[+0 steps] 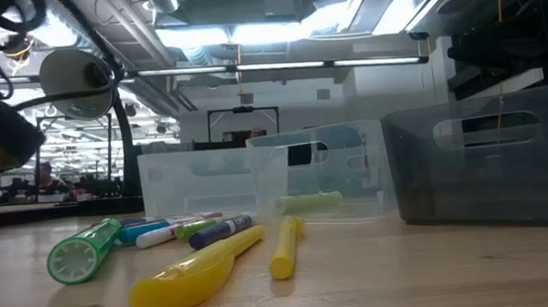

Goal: Pick & Place Markers
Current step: Put the blue highlighter pen into the right transparent bin

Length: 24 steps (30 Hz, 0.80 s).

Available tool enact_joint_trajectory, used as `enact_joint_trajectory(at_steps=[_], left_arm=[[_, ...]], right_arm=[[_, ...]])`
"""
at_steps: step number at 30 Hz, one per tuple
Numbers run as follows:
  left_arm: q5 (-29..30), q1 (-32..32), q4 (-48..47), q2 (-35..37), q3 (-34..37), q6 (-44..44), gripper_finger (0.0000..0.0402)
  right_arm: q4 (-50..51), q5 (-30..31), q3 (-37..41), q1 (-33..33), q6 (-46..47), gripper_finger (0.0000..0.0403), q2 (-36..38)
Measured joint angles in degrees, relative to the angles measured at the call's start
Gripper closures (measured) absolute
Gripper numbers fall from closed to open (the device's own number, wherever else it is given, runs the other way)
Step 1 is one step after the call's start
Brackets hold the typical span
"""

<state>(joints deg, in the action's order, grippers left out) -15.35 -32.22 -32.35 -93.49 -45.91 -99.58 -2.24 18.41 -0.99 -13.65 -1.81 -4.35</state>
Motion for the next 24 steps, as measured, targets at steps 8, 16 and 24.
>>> enact_joint_trajectory(at_steps=[8, 16, 24], left_arm=[[0.0, 3.83, 3.81, -0.11, 0.07, 10.54, 0.0338], [0.29, 7.92, 5.19, -0.11, 0.04, 19.74, 0.0337], [2.18, 12.34, 10.61, -0.11, 0.0, 30.95, 0.0337]], right_arm=[[0.0, 0.0, 0.0, 0.0, 0.05, 0.0251, 0.0], [0.0, 0.0, 0.0, 0.0, 0.01, 0.0251, 0.0], [0.0, 0.0, 0.0, -0.02, 0.04, 0.0251, 0.0]])
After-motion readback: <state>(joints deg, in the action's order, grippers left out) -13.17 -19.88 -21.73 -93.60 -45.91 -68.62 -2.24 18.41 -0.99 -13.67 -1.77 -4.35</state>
